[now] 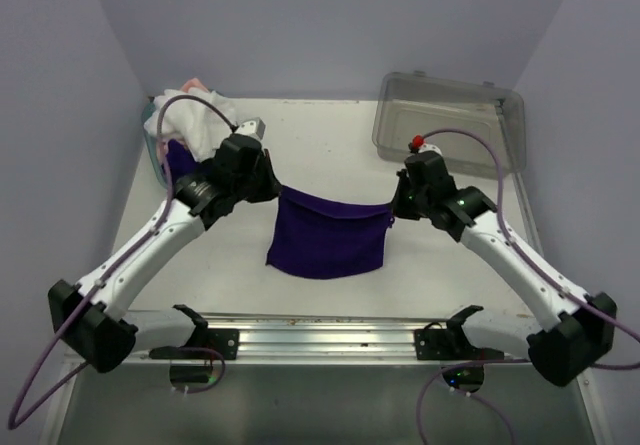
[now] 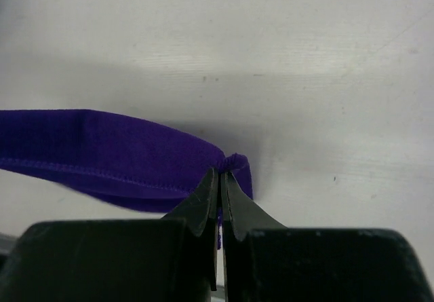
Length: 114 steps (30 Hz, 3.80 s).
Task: Roll the towels
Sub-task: Fold the towel
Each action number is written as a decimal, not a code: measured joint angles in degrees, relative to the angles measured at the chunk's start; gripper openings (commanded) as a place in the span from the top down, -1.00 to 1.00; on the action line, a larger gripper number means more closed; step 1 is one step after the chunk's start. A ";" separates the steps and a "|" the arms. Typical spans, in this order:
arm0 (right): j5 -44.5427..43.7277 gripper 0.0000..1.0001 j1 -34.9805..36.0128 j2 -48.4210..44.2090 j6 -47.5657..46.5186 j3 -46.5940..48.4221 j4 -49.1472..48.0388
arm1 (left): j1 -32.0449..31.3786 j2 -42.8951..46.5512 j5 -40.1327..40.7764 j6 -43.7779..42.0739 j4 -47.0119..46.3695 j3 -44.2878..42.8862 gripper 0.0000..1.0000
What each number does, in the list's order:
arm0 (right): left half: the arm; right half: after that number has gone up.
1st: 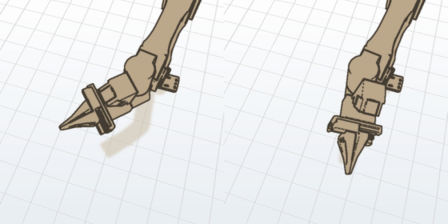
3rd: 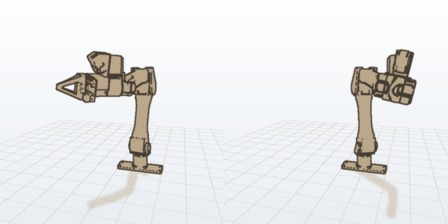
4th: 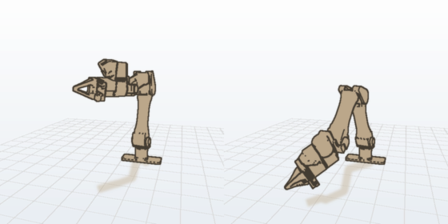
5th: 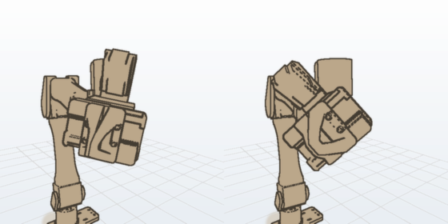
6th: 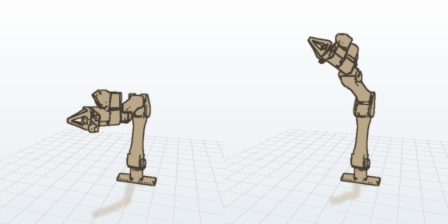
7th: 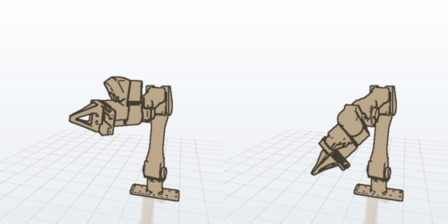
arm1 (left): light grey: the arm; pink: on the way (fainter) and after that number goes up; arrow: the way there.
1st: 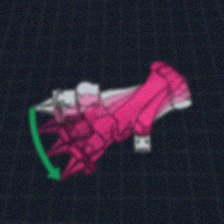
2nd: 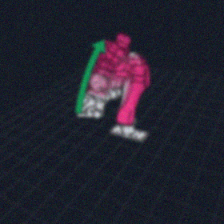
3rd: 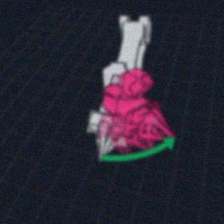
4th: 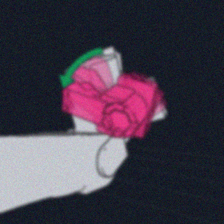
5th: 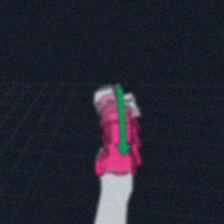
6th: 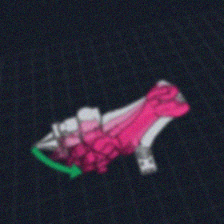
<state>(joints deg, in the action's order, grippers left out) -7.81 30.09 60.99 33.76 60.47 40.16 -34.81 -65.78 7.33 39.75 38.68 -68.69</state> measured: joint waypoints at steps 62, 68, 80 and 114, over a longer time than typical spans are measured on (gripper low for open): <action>6.67 1.00 -2.67 -4.96 -6.97 9.40 0.42 | 16.04 9.14 -22.08 -4.87 -1.75 -0.68 1.00; 1.22 1.00 -2.71 15.21 -8.94 7.56 -5.01 | 16.17 -9.09 -19.87 -5.09 -5.95 1.86 1.00; -3.08 1.00 -4.37 42.40 -12.44 21.77 -10.62 | 20.33 -33.14 -19.10 -6.43 -9.70 -6.43 1.00; 6.03 1.00 -3.98 20.96 -6.03 -9.88 -11.10 | 12.59 -14.62 -22.45 -3.32 -12.70 23.23 1.00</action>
<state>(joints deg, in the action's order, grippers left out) -1.78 26.11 81.95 27.73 50.59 29.06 -22.22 -80.40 -15.11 36.42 25.98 -45.45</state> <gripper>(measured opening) 0.014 0.005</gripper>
